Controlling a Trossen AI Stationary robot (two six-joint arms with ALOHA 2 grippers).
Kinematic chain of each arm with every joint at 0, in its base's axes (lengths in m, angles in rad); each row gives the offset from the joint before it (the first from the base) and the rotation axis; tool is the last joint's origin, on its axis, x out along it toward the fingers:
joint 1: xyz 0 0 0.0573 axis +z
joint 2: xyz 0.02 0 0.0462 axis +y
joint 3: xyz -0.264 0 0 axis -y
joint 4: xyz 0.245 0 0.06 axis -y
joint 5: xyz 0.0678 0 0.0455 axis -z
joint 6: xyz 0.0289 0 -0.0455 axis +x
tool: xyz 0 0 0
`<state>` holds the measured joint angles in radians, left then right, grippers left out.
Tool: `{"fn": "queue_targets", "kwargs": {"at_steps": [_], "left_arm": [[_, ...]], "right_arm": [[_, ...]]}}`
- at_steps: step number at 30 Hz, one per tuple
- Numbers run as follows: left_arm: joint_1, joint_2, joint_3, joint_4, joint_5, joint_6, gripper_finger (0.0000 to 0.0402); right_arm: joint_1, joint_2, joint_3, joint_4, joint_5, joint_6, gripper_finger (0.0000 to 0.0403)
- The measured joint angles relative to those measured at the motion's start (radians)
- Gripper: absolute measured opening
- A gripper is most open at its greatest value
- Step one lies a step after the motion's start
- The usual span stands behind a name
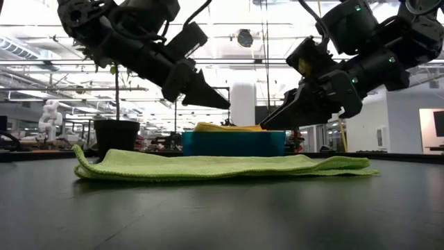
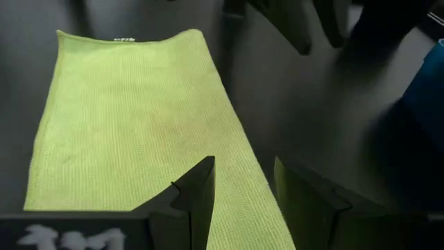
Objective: Fold microfiber towels
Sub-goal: Fold the green microfiber towel
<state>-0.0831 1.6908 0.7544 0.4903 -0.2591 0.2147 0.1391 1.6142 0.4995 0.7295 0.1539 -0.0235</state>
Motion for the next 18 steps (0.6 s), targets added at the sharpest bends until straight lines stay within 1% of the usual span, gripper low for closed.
{"fn": "queue_targets", "kwargs": {"at_steps": [4, 8, 18], "left_arm": [[0.009, 0.000, 0.000, -0.031, 0.006, -0.078, 0.0076], [-0.009, 0.000, 0.000, -0.056, 0.007, -0.143, 0.0076], [-0.121, 0.000, 0.000, -0.078, 0.006, -0.254, 0.0076]], "right_arm": [[0.021, 0.000, 0.000, 0.008, -0.001, 0.021, 0.0141], [0.067, 0.000, 0.000, 0.023, -0.001, 0.054, 0.0141], [0.185, 0.000, 0.000, 0.045, 0.014, 0.152, 0.0141]]}}
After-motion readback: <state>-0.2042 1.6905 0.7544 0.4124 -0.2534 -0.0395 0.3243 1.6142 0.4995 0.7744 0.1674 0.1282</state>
